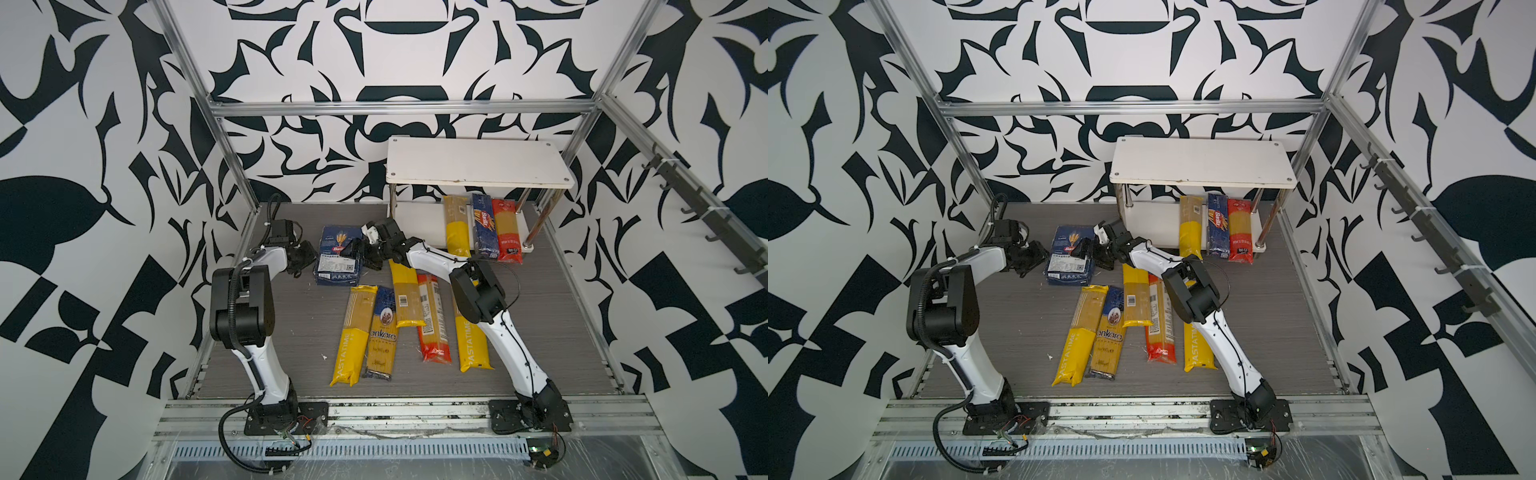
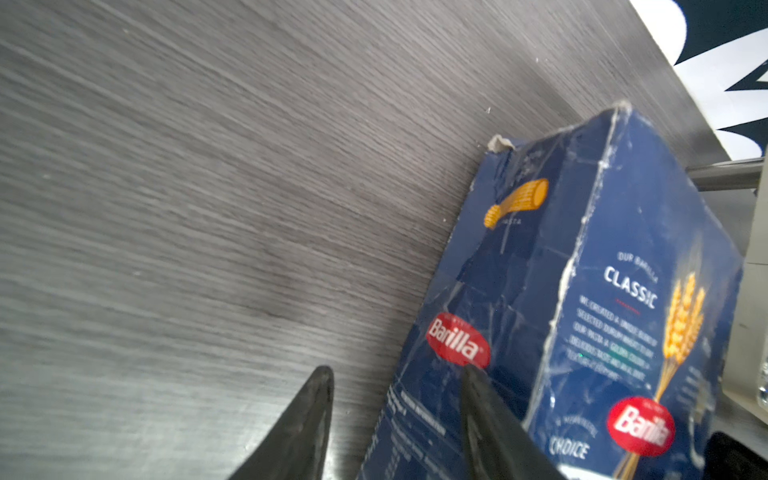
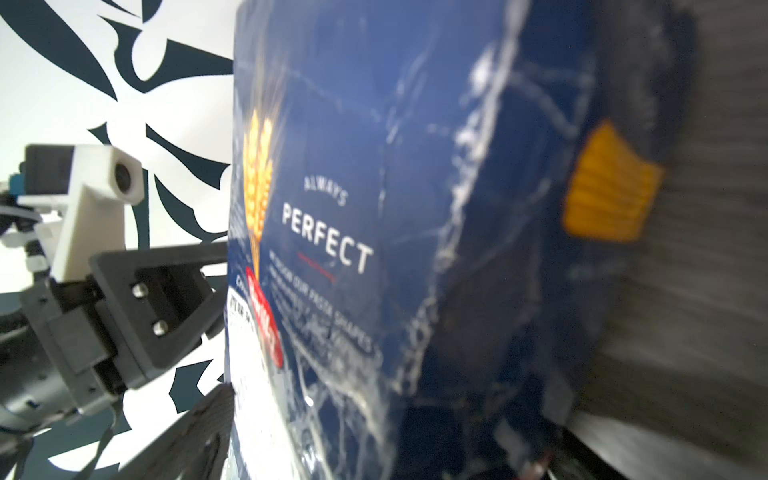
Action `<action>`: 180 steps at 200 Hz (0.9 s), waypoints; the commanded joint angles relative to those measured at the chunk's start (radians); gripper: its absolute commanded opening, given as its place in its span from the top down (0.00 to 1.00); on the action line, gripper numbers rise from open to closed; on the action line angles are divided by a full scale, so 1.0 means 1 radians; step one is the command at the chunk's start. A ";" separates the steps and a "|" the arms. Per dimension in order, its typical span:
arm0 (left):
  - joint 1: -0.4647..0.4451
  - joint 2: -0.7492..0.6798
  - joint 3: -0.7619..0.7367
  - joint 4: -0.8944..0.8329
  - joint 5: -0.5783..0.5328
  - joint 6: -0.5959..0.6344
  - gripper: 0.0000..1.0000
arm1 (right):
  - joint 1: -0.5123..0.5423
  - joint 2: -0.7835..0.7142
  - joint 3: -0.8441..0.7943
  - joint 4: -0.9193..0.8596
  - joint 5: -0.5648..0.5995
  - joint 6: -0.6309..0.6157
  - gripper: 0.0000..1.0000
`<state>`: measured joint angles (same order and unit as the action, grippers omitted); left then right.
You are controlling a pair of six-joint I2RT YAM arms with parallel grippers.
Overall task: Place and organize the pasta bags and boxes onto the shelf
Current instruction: 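Grasp the blue Barilla box with the right gripper while the left gripper braces it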
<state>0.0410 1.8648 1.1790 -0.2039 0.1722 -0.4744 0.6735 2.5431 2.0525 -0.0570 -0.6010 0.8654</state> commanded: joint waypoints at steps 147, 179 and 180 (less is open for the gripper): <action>-0.114 -0.046 -0.133 0.072 0.369 -0.036 0.48 | 0.172 -0.053 -0.117 0.077 -0.119 -0.019 0.02; -0.116 -0.111 -0.200 0.066 0.349 -0.039 0.47 | 0.162 -0.123 -0.242 0.197 -0.139 0.014 0.13; -0.116 -0.112 -0.202 0.066 0.351 -0.039 0.47 | 0.161 -0.124 -0.247 0.203 -0.140 0.015 0.13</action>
<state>0.0292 1.8076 1.0405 -0.0532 0.3088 -0.5251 0.7403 2.4607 1.8877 -0.0059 -0.6449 0.8631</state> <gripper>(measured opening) 0.528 0.896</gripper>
